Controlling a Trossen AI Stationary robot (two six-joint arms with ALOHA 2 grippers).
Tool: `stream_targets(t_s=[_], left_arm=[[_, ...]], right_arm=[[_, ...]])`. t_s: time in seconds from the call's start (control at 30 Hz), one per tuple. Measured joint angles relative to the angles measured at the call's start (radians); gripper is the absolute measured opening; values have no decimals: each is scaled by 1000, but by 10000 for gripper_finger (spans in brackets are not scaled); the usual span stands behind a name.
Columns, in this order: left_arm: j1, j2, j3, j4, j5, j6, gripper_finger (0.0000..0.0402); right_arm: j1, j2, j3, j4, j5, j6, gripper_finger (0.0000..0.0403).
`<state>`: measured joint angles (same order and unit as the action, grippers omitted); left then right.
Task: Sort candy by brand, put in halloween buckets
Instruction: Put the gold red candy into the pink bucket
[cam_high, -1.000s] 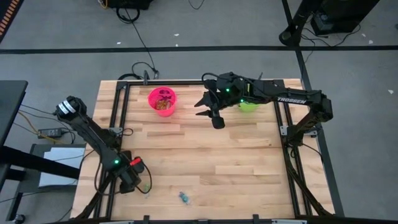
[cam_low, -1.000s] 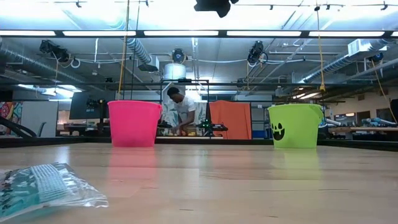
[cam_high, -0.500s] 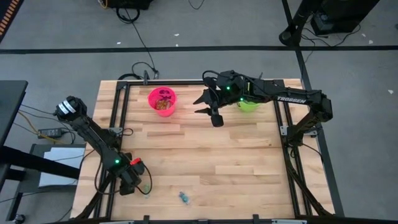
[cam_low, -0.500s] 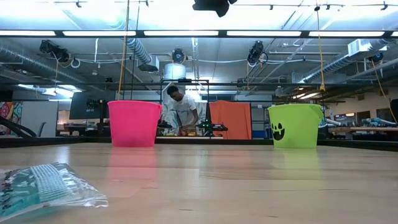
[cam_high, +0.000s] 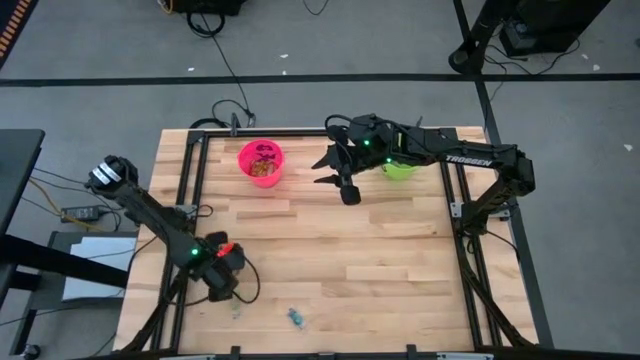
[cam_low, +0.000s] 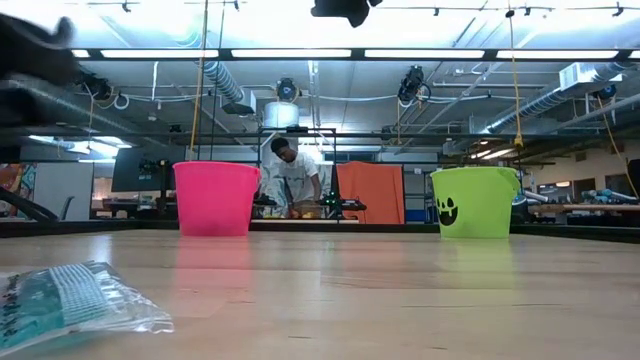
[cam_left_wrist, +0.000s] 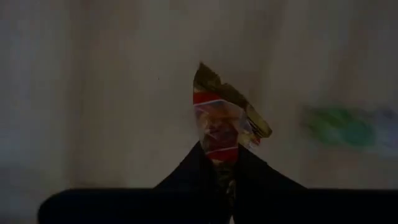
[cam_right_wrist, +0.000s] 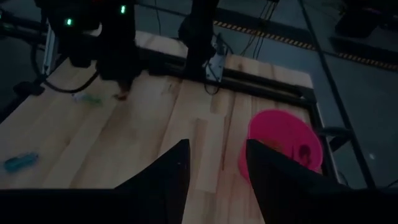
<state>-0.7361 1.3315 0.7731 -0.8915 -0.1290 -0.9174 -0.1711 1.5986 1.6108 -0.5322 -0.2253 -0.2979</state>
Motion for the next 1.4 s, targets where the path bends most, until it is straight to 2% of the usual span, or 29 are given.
stream_targets(t_s=[0.13, 0.3, 0.4, 0.5, 0.63, 0.8, 0.93, 1.2, 1.3, 1.4], left_arm=[[56, 0, 67, -152, -225, 41, 45], [145, 0, 157, -264, -635, 91, 47], [220, -1, 201, -278, -862, 76, 45], [305, -1, 230, -279, -1002, 83, 45], [432, -1, 239, -279, -1115, 106, 44], [590, -1, 238, -261, -1138, 167, 44], [691, -1, 237, -155, -1115, 322, 44], [850, -1, 237, 264, -914, 752, 44], [907, -1, 237, 332, -858, 822, 44], [965, 0, 231, 334, -785, 829, 43]], right_arm=[[0, 0, 0, -79, 27, 7, 168], [0, -13, 0, -167, 102, 14, 168], [-2, -28, 0, -173, 105, 15, 168], [-2, -48, 0, -179, 117, 14, 168], [-1, -104, 0, -206, 150, 9, 168], [11, -197, -24, -202, 158, 14, 168], [15, -307, -92, -192, 183, 32, 168], [14, -564, -317, -109, 225, 97, 168], [14, -636, -392, -106, 226, 129, 168], [14, -691, -450, -108, 234, 162, 168]])
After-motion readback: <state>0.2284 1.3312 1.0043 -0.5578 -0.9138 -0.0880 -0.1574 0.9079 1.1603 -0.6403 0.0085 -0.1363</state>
